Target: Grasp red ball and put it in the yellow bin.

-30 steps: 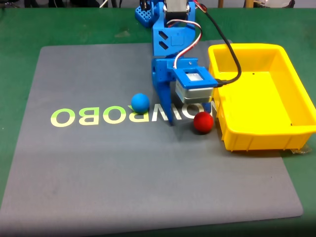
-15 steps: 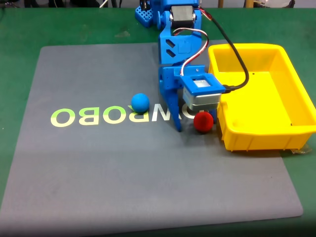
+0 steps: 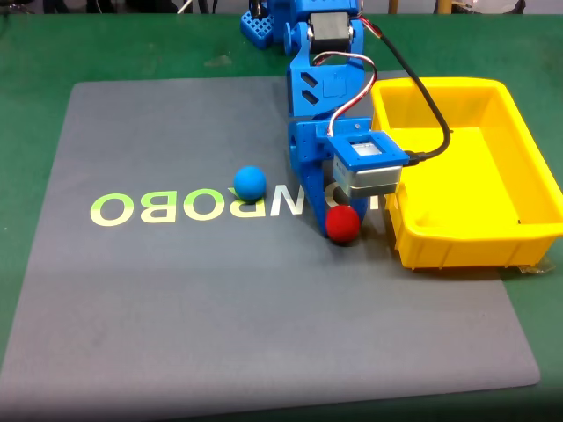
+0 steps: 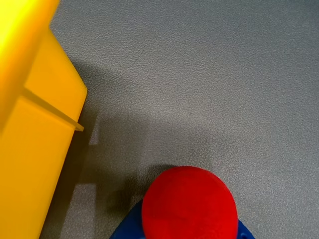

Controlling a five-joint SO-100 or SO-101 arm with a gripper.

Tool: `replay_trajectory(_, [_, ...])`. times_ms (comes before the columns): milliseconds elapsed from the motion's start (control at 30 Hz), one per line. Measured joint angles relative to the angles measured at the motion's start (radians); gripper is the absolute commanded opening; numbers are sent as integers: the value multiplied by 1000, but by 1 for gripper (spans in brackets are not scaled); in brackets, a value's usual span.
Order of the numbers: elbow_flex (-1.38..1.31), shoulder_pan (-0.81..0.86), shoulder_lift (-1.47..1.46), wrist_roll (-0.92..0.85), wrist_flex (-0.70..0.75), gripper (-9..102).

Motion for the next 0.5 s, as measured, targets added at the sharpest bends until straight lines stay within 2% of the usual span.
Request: replay_trajectory(500, [0,0,46,5,0,0])
